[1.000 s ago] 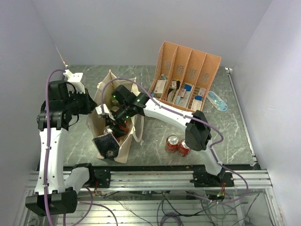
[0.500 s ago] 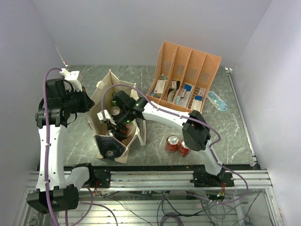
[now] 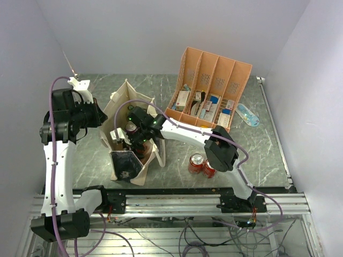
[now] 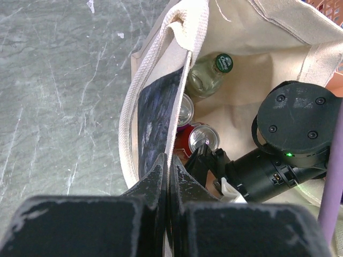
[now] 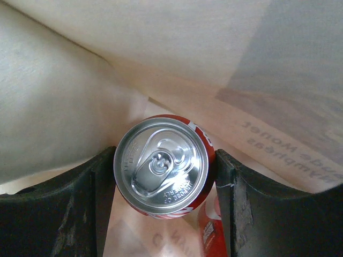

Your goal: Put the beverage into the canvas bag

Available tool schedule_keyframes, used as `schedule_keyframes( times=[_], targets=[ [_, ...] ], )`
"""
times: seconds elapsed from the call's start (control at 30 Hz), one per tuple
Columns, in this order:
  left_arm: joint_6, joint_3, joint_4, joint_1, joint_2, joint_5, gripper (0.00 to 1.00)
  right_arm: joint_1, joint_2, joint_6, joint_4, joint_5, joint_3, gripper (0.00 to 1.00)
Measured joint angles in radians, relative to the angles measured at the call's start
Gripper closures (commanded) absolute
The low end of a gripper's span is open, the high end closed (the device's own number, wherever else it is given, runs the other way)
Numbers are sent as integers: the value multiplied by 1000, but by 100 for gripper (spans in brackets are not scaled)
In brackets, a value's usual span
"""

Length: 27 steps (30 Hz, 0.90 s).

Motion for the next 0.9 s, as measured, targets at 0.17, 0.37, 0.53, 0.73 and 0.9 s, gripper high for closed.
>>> schedule_keyframes(
  times=[0.17,0.37,0.53,0.73,0.9],
  targets=[
    [4,3,-2,5,3,4,93,2,10,18,46,35,-2,100],
    [8,3,-4,8,4,10,93,-2,14,48,97,69,-3,100],
    [13,3,-4,9,4,16,93,-10,14,65,123,100,-2,100],
    [19,3,-4,9,3,18,93,-9,14,67,124,103,-2,89],
    [20,3,-4,9,2,18,93,-9,14,67,121,103,1,65]
  ],
)
